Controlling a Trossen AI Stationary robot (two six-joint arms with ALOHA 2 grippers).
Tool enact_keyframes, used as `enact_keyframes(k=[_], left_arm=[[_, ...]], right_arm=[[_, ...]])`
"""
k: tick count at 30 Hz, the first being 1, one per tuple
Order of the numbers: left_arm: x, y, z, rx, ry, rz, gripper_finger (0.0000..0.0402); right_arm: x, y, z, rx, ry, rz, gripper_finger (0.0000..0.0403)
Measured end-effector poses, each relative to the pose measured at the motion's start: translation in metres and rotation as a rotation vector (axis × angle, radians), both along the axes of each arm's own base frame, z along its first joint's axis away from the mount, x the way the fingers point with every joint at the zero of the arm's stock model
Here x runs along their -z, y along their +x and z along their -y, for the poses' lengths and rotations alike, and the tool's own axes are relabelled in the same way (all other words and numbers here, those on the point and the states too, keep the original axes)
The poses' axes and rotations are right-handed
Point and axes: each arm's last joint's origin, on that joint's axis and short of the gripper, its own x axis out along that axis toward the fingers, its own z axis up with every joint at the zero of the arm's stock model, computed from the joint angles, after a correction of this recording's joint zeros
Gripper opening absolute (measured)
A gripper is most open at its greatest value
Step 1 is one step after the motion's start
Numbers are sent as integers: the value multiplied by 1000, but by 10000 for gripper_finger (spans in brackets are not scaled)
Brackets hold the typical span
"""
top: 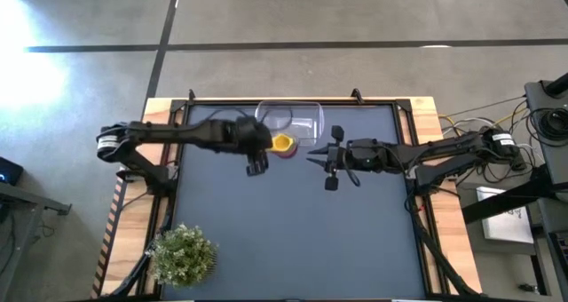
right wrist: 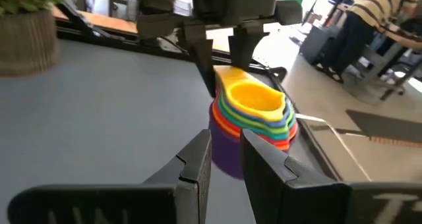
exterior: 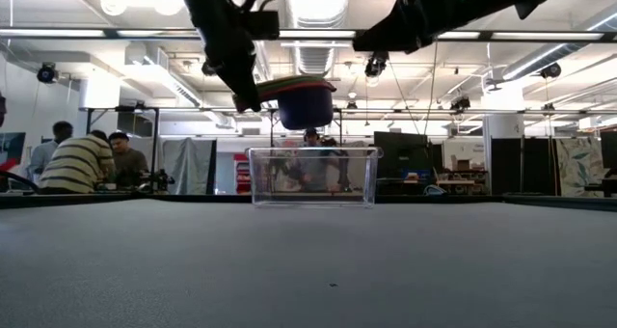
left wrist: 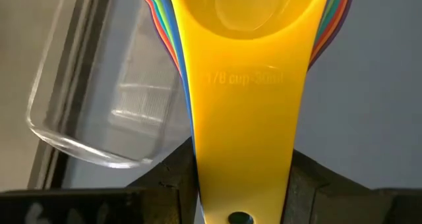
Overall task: Nest measuring cups in basket
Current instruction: Put the nested measuring cups into the transparent bin
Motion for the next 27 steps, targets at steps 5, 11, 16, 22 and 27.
enact_keyframes(k=[5, 11, 16, 22, 27], left_arm=[[-7, -5, -35, 25, -21, 32, 124], [-15, -11, -72, 41, -1, 52, 124], [-13, -8, -98, 44, 16, 68, 124], [1, 9, -123, 58, 5, 49, 124], [13, 34, -139, 88, 12, 23, 124]], right_arm=[[2, -1, 12, 46, -3, -22, 70], [2, -3, 25, 86, -21, -27, 70], [2, -3, 30, 99, -19, -27, 70], [2, -3, 30, 97, -19, -27, 70], [2, -3, 30, 98, -13, -25, 70]])
